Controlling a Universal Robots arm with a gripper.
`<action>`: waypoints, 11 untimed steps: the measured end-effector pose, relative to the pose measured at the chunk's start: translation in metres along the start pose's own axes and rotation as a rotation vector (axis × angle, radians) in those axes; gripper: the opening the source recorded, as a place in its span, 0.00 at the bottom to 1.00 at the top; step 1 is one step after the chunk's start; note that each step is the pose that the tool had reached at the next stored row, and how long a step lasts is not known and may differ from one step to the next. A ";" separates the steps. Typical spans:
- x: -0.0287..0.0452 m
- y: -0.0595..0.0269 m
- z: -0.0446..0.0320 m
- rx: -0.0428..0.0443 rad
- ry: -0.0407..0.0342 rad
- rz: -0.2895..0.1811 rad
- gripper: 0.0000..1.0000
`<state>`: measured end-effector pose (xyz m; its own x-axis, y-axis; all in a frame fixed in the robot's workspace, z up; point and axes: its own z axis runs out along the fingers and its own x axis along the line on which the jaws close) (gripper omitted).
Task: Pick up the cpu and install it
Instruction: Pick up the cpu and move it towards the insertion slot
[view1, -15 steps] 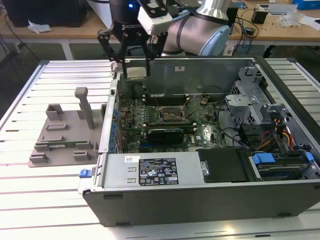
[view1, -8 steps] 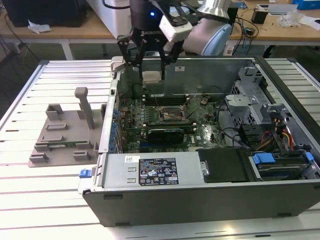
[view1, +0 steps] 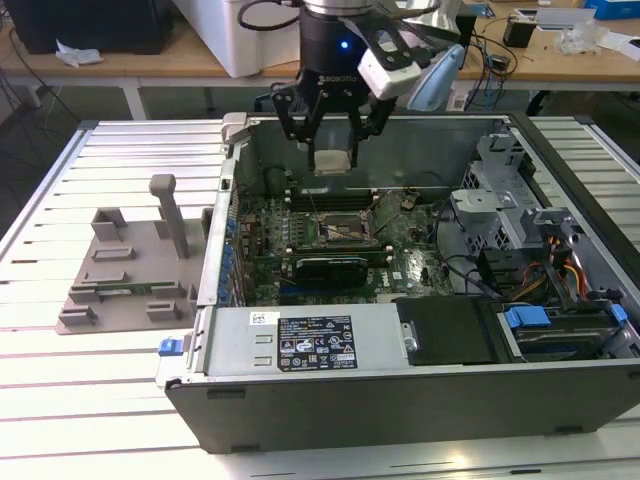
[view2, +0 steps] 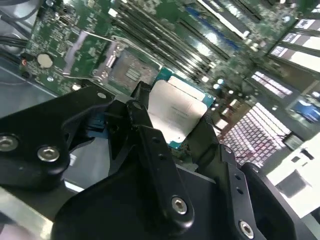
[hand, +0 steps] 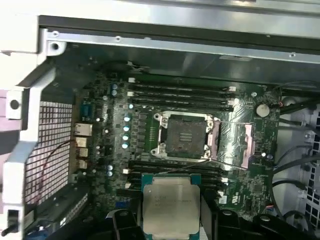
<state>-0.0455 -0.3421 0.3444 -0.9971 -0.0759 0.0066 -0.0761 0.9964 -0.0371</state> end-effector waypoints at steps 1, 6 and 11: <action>-0.0044 0.0020 0.0029 0.0000 0.0018 0.000 0.55; -0.0187 0.0082 0.0140 -0.0001 0.0031 0.001 0.55; -0.0279 0.0140 0.0256 -0.0003 0.0039 0.001 0.55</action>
<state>-0.0188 -0.3269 0.3181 -0.9971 -0.0749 0.0105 -0.0753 0.9965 -0.0368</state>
